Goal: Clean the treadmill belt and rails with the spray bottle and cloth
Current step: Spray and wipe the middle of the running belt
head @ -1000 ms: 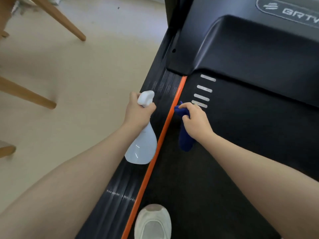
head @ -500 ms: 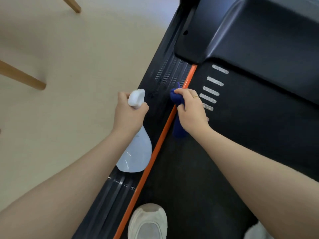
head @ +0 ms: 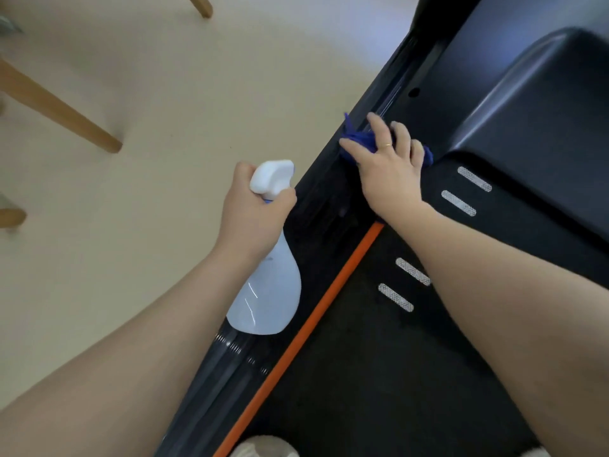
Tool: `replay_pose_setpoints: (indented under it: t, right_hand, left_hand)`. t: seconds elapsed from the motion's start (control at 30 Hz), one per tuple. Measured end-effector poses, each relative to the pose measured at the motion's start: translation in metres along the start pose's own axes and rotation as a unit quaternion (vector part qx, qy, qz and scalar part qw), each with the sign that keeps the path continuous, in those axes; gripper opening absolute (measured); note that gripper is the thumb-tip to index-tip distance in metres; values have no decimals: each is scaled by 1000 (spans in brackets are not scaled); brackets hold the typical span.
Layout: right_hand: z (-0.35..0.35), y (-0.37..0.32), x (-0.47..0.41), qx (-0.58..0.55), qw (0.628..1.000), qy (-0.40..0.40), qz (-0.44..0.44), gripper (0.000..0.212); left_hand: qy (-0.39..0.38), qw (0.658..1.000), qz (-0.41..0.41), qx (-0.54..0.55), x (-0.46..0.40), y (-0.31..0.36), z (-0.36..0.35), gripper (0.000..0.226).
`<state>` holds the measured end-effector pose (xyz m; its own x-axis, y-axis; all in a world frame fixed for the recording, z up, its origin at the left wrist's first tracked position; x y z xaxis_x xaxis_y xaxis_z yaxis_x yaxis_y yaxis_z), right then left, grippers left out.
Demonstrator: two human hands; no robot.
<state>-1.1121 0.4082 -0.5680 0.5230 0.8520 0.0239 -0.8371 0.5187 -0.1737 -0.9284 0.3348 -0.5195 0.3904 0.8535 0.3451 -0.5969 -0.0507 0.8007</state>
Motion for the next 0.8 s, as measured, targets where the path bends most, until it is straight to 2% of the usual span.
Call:
replay_pose_setpoints:
  t: [0.07,0.1,0.17,0.27,0.33,0.43,0.5,0.6,0.73,0.77,0.8]
  right_hand:
    - [0,-8,-1,-32,999,-5,-40,48]
    - [-3,-19,8,-52,998,17,-15,48]
    - [-12,-43,37,-91,990,46,95,46]
    - [-18,-44,47,-101,962,25,252,49]
    - [-11,-30,21,-103,964,33,244,44]
    - [0,-3,-21,-106,987,75,97,38]
    - [2,-2,-28,-113,987,93,59,36]
    - [-8,-33,7,-146,976,105,121,32]
    - [-19,-62,53,-133,948,6,290,41]
    - [-19,-54,43,-112,947,0,300,43]
    - [-18,-43,29,-100,959,-2,265,44]
  left_hand:
    - [-7,1000,0,-3,-2,2,-1,24]
    - [-13,1000,0,-7,-1,4,-3,22]
    - [-14,1000,2,-11,0,8,-6,21]
    - [20,1000,10,-12,2,11,-6,26]
    - [35,999,16,-9,2,11,-5,21]
    - [23,1000,12,-7,4,7,-4,20]
    - [10,1000,8,-2,4,6,-1,20]
    - [14,1000,17,-1,1,6,3,21]
    - [32,999,32,8,-1,6,11,23]
    - [34,999,34,8,-2,5,12,23]
    - [30,999,36,4,-2,4,13,23]
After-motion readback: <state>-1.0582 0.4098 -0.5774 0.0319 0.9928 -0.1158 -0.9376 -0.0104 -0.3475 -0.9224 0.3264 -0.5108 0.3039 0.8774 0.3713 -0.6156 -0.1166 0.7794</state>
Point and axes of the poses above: each hand's wrist, its own x-axis away from the middle knuckle, its own z-axis out of the back of the hand, y = z × x, the point moved 4 cm from there along -x, towards the middle knuckle, and after that the axes turned 4 degrees about -x, right-handed, at the moved point
